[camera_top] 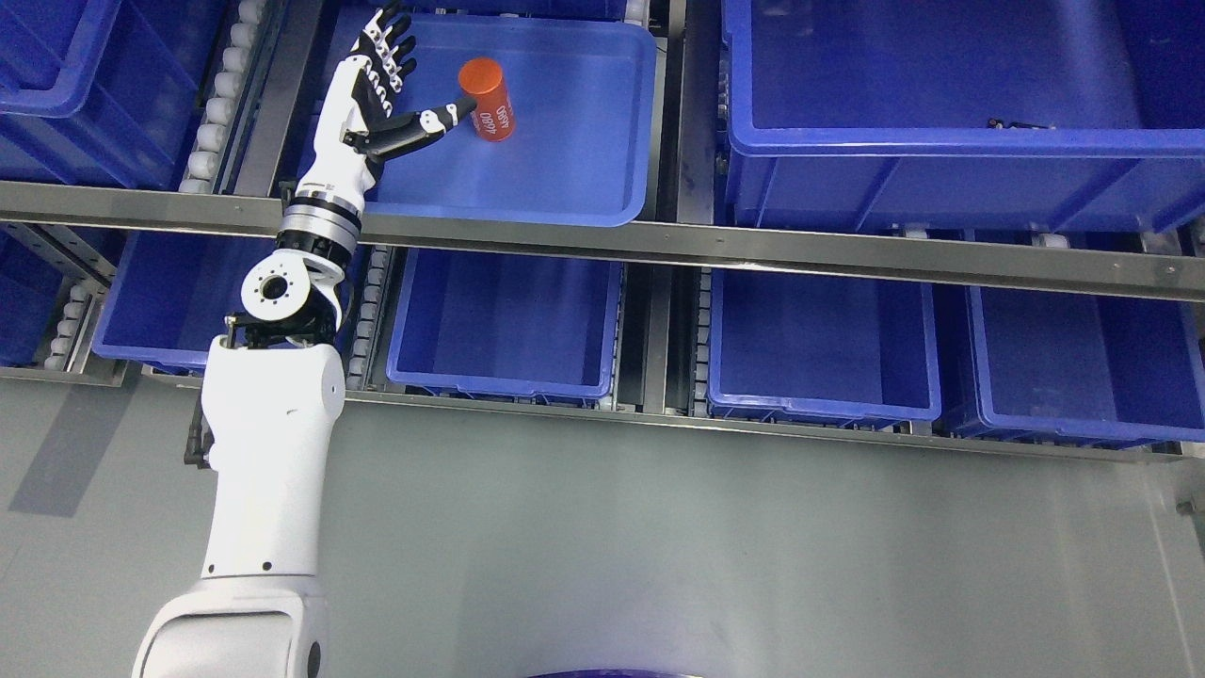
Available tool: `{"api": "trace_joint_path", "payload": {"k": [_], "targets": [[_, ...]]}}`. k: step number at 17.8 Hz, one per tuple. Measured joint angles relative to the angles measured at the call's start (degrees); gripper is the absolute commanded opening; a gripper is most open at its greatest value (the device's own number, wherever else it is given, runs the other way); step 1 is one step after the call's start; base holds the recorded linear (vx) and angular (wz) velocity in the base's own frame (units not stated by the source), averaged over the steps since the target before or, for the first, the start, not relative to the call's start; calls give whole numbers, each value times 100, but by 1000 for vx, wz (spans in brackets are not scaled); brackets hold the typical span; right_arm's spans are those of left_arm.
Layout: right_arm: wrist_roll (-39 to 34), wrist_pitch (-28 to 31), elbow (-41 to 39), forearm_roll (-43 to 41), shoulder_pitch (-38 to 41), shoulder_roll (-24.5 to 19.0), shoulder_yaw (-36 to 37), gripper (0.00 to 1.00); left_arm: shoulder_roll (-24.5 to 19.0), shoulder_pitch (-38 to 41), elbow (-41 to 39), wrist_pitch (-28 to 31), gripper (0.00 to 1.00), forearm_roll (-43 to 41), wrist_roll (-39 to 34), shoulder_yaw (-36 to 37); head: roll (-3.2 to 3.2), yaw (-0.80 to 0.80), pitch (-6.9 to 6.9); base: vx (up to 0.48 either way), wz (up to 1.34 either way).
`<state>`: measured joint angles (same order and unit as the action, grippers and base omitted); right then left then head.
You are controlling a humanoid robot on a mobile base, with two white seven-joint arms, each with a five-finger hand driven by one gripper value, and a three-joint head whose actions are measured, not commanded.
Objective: Grab orange capacitor from left shelf to right desk
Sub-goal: 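Close the left hand around the orange capacitor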
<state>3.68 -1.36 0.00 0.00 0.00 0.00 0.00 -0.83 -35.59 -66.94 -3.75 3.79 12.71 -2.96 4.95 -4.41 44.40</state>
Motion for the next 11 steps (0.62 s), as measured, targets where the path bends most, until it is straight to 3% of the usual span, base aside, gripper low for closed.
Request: {"api": "trace_joint_path", "payload": {"k": [11], "targets": [[0,0,0,0,0,0,0,100,55,-771,1442,-121,100,-300,-69,411,0,0,0,7,-12]]}}
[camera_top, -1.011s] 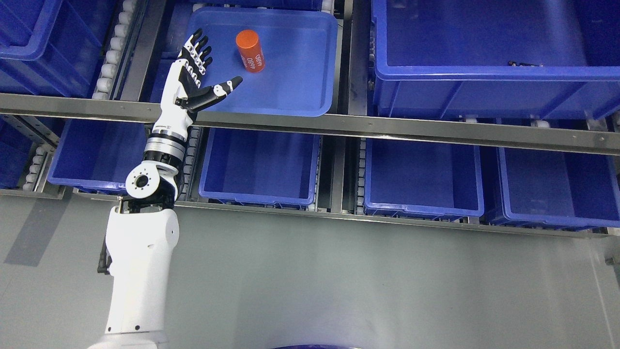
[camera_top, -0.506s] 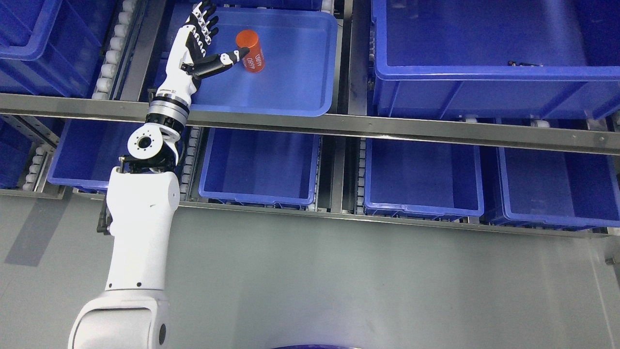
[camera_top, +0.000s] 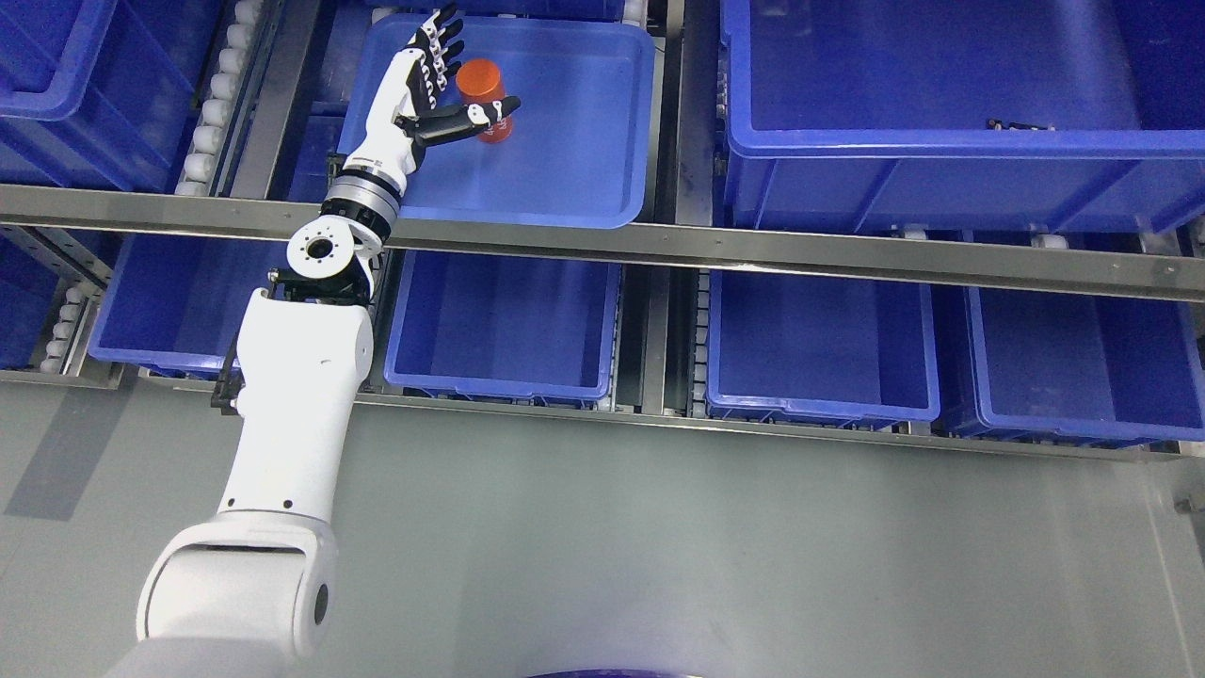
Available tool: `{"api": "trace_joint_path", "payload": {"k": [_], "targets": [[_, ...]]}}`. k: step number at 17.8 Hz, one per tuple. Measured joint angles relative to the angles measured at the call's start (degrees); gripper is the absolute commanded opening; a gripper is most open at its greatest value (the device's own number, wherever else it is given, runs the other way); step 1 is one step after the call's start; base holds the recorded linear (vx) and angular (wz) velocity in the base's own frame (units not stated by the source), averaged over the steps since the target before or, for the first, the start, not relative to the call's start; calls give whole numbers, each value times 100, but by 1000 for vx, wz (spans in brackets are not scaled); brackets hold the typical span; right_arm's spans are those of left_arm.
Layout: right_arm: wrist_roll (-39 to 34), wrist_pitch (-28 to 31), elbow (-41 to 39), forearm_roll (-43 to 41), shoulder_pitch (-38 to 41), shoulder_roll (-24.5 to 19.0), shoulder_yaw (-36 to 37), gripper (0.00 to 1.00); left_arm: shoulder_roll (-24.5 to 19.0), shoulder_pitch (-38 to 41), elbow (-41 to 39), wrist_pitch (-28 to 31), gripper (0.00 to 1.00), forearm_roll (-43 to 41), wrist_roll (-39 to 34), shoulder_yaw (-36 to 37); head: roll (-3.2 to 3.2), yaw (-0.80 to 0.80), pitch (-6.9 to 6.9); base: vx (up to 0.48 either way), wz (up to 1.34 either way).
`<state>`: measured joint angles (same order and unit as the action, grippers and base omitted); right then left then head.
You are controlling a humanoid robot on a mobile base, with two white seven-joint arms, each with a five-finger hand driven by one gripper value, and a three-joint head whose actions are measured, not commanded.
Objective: Grab orange capacitor from left shelf to right desk
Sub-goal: 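Close the left hand around the orange capacitor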
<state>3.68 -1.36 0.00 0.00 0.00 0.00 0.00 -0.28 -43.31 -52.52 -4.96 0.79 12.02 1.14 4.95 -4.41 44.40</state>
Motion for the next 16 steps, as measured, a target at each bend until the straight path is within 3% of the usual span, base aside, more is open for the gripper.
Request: {"api": "trace_joint_path", "payload": {"k": [9,16], "targets": [[0,0,0,0,0,0,0,100,19,-384,983,-210,100,-69,-63,110,0,0,0,55,-166],[0,0,0,0,0,0,0,100,22,-404,1251,-475,100,-75,-68,125,0,0,0,4,-7]]}}
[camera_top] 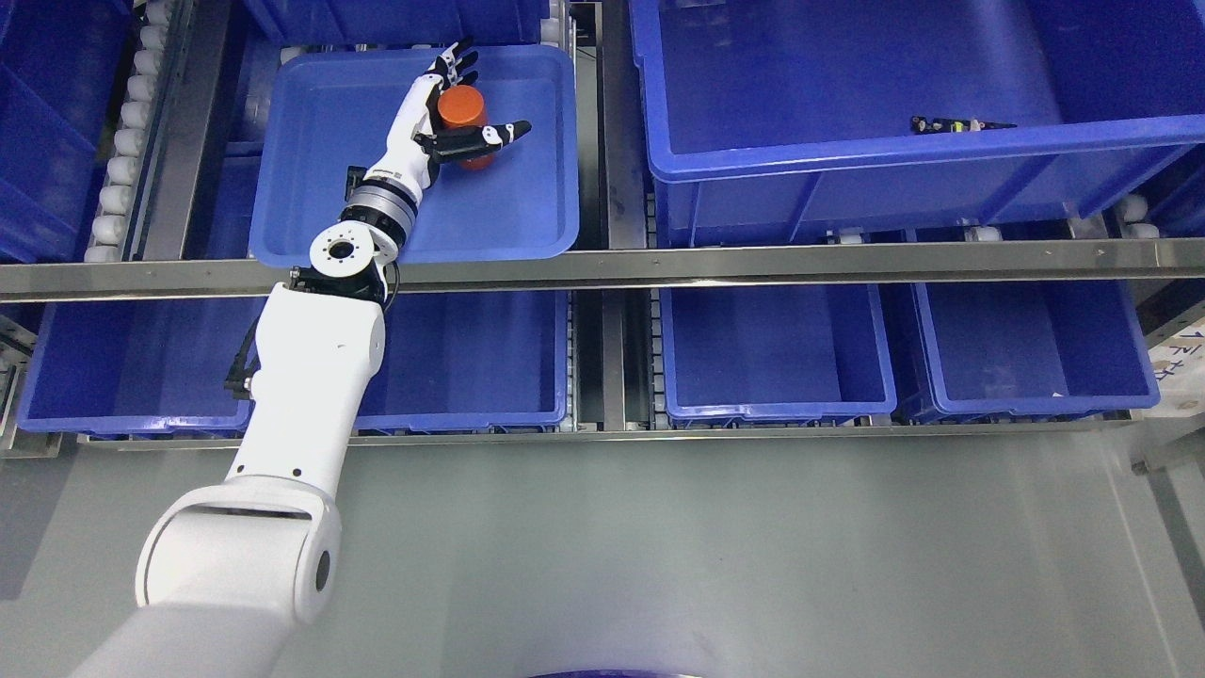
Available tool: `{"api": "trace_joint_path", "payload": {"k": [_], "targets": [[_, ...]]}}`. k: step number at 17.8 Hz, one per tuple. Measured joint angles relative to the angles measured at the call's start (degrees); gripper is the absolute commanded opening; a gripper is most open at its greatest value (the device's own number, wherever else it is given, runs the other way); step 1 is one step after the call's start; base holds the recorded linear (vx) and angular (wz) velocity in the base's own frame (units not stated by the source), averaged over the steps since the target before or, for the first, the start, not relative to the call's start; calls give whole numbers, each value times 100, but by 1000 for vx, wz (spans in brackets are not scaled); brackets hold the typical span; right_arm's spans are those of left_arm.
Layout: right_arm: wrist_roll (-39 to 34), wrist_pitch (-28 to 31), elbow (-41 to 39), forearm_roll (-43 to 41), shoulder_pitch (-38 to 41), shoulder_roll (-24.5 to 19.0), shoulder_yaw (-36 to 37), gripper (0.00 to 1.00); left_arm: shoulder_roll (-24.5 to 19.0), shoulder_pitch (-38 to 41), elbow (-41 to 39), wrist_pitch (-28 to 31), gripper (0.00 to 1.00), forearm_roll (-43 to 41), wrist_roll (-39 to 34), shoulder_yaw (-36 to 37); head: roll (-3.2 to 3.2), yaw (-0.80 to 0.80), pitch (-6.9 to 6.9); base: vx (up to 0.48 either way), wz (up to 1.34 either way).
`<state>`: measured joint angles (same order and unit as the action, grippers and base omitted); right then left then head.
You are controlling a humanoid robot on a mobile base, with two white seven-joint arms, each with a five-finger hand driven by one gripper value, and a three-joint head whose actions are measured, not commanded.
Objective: Grab orange capacitor from left shelf to right desk
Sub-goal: 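Close the left hand around the orange capacitor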
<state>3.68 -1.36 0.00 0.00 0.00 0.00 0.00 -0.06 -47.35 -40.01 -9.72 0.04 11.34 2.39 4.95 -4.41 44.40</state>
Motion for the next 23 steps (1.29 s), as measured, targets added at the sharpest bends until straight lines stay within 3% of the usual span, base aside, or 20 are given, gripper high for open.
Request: {"api": "trace_joint_path", "payload": {"k": [4,9,12,16,20,23], "targets": [[0,0,0,0,0,0,0,100,1,17,85,-136,89,-1,18,4,0,0,0,0,0],[0,0,0,0,0,0,0,100,3,44,154,-357,50,-3,38,-25,0,0,0,0,0],[0,0,0,0,0,0,0,100,4,94,185,-549,44,-5,81,-79,0,0,0,0,0],[0,0,0,0,0,0,0,100,5,148,212,-776,13,-5,121,-134,0,0,0,0,0],[0,0,0,0,0,0,0,100,7,175,233,-1037,1,-5,128,-271,0,0,0,0,0],[0,0,0,0,0,0,0,100,7,197,241,-1205,0,-5,124,-377,0,0,0,0,0]]}}
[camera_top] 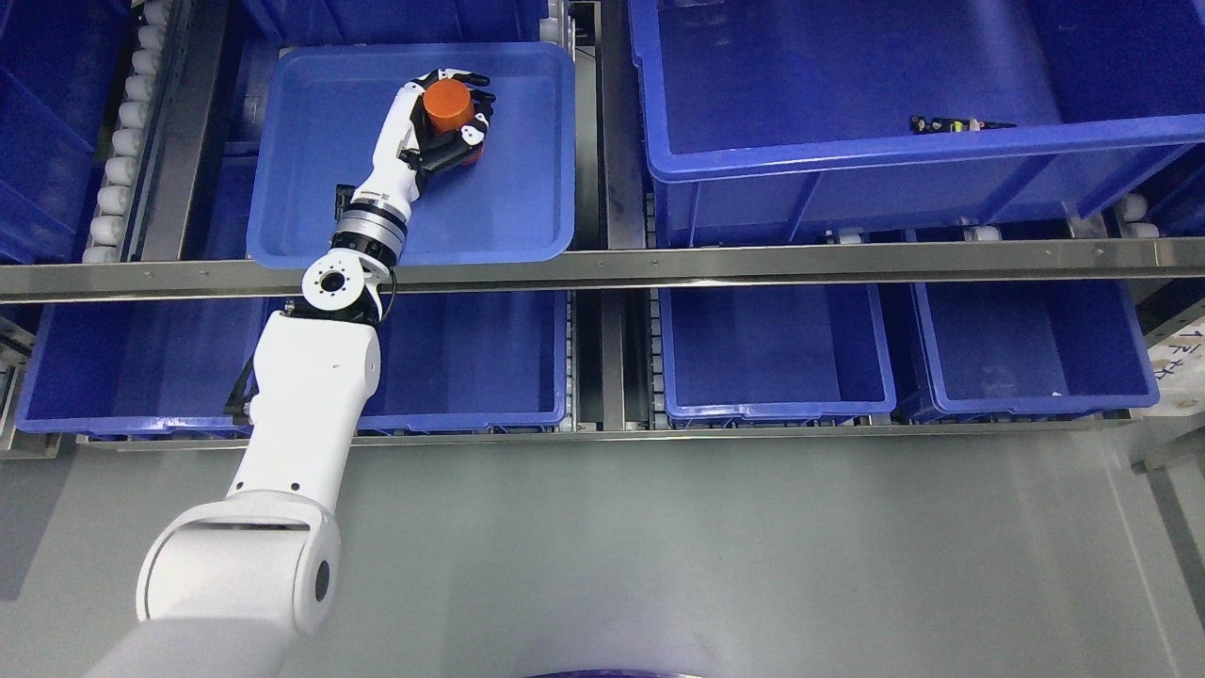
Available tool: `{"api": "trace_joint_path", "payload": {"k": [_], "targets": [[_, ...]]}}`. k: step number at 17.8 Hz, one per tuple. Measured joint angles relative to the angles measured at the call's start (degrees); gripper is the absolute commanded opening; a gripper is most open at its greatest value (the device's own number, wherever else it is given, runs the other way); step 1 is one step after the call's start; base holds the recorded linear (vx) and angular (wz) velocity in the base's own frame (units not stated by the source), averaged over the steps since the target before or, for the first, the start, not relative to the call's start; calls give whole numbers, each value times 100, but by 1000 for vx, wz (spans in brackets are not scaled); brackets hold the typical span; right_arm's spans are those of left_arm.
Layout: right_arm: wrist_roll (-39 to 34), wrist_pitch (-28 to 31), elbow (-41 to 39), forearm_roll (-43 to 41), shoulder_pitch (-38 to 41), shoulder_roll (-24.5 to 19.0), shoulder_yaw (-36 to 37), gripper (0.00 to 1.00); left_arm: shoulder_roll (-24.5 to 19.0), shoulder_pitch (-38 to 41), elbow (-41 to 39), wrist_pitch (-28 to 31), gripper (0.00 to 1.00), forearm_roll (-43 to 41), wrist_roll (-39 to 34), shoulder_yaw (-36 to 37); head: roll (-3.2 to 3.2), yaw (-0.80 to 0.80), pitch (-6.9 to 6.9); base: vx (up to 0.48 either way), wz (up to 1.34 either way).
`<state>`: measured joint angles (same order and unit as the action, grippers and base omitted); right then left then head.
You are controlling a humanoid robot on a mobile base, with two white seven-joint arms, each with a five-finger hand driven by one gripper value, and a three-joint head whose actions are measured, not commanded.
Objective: Grab orange capacitor from left shelf to right desk
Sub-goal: 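Close the left hand around the orange capacitor, then lift the capacitor up out of the bin with the left hand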
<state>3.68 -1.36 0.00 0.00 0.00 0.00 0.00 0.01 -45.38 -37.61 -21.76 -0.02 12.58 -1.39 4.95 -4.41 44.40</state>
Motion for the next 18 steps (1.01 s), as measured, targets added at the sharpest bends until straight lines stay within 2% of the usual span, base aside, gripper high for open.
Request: {"api": "trace_joint_path", "payload": {"k": [4,10,18], "targets": [[0,0,0,0,0,0,0,100,0,16,-63,-196,0,109,55,-142,0,0,0,0,0],[0,0,0,0,0,0,0,100,-1,62,-542,-326,1,772,413,-306,0,0,0,0,0],[0,0,0,0,3,0,0,100,-1,981,-2034,-346,2,1452,864,-242,0,0,0,0,0]]}}
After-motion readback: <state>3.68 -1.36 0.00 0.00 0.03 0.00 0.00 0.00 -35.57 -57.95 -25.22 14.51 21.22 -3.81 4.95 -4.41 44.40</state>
